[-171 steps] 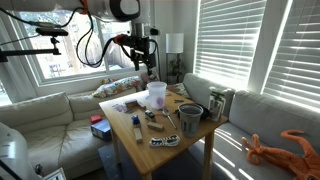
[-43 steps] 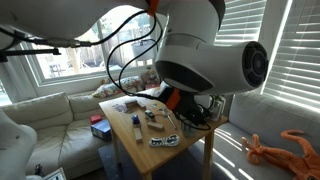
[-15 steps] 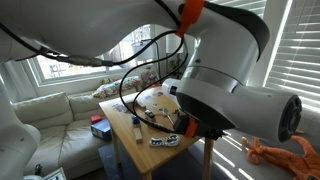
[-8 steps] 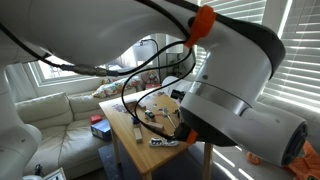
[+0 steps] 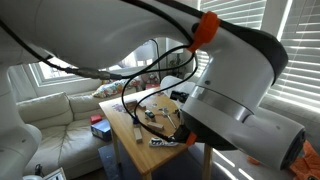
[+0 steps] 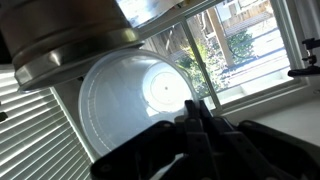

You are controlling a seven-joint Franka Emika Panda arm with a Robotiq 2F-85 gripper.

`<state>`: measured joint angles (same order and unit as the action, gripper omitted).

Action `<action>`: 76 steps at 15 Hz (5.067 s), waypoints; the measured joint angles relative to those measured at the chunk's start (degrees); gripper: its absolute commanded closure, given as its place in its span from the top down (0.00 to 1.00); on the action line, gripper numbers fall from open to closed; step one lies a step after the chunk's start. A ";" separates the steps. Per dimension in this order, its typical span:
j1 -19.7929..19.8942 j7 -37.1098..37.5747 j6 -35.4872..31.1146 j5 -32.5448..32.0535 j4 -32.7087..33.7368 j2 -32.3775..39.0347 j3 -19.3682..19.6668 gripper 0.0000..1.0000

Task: Pour the contents from the clear cup into the silver cup

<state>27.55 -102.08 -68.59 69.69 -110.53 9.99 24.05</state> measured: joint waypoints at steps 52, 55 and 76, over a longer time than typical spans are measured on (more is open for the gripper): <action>-29.68 50.25 -39.79 -68.13 10.97 -13.82 -25.29 0.01; -30.82 50.51 -41.62 -68.36 10.06 -12.62 -26.59 0.01; -32.00 58.28 -41.64 -79.52 8.66 -7.69 -29.72 0.63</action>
<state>-4.45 -43.80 -110.23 -9.83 -101.87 2.31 -5.67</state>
